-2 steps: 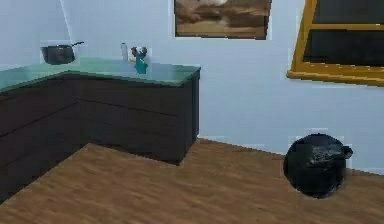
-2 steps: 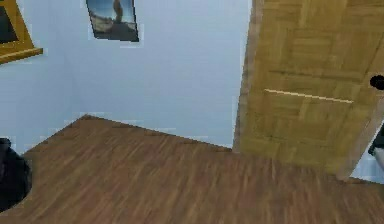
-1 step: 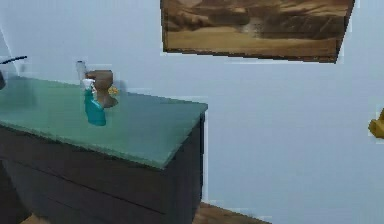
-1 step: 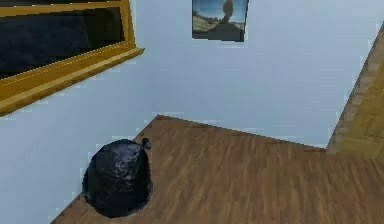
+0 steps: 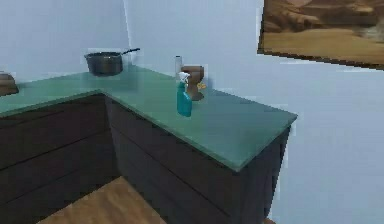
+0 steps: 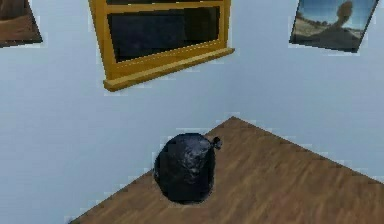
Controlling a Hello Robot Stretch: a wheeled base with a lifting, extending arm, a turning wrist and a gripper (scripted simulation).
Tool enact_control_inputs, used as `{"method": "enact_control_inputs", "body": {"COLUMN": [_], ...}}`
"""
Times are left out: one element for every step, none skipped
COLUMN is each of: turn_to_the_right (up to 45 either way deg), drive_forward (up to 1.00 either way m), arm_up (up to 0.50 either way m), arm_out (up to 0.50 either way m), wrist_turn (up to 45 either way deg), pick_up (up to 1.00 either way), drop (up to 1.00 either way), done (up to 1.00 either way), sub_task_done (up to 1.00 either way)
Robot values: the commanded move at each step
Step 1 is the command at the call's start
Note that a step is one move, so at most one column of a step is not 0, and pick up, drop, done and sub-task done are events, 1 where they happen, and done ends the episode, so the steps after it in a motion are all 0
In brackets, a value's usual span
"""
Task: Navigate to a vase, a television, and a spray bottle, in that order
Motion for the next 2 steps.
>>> {"method": "enact_control_inputs", "body": {"turn_to_the_right": [0.0, 0.0], "drive_forward": [0.10, 0.00], "arm_up": [0.00, 0.00], "arm_out": [0.00, 0.00], "wrist_turn": [0.0, 0.0], "pick_up": [0.00, 0.00], "drop": [0.00, 0.00], "done": [0.00, 1.00], "sub_task_done": [0.00, 0.00]}}
